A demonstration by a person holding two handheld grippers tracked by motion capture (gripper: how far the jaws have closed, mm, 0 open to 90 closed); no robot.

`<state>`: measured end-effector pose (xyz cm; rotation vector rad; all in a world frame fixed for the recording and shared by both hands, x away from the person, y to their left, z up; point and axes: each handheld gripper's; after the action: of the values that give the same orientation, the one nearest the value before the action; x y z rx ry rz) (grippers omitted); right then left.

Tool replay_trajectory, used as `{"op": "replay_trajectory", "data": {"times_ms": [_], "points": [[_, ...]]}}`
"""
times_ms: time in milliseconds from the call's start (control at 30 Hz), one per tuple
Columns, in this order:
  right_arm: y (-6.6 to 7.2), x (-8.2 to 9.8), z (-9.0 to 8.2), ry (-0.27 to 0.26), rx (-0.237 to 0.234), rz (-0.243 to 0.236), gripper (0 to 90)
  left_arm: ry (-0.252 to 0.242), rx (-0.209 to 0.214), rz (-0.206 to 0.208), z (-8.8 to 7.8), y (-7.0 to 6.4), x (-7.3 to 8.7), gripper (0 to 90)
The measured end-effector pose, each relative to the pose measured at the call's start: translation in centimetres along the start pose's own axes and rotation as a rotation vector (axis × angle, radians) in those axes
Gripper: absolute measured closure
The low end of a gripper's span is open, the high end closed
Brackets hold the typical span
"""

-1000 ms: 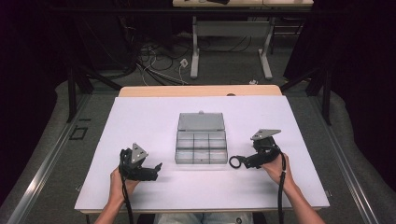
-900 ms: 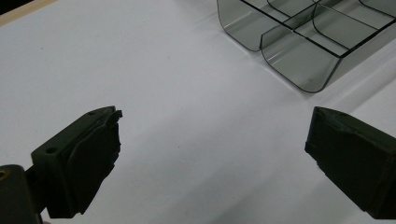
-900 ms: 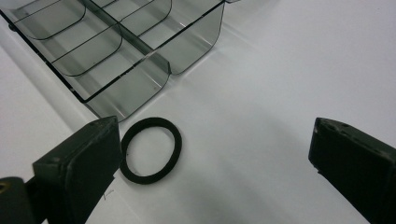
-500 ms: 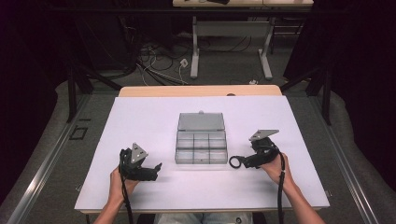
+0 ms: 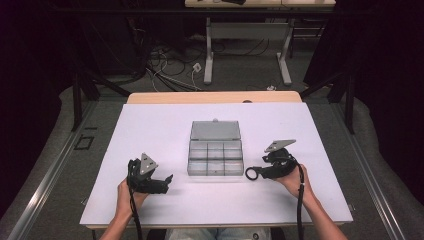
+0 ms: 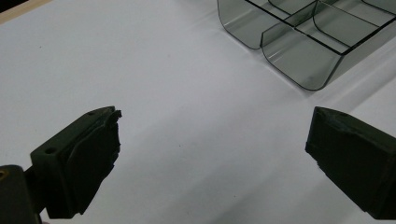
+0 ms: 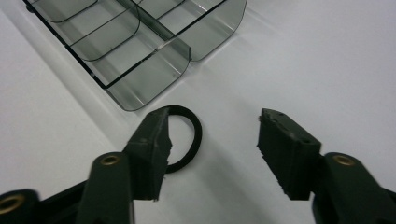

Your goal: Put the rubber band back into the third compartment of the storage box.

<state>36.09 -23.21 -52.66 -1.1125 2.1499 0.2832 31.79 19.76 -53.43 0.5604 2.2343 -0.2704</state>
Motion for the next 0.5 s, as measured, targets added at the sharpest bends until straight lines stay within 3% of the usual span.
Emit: {"op": "replay_trajectory", "data": {"times_ms": [167,500], "points": [[-0.12,-0.01,-0.13,0.001,-0.003,0.001,55.5,-0.002,0.004,-0.001,0.03,-0.07,0.01,2.4],[-0.09,0.06,-0.06,-0.004,-0.012,0.007,66.1,0.002,0.003,0.0,-0.07,-0.2,-0.01,2.3]]}}
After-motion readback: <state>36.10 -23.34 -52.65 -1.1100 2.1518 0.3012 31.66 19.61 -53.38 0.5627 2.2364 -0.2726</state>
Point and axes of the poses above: each handheld gripper's, and its own axes: z roughly forward along the jaws, x roughly out of its underside, y roughly to its left, and after that the axes turned 12 degrees about -z, right-handed
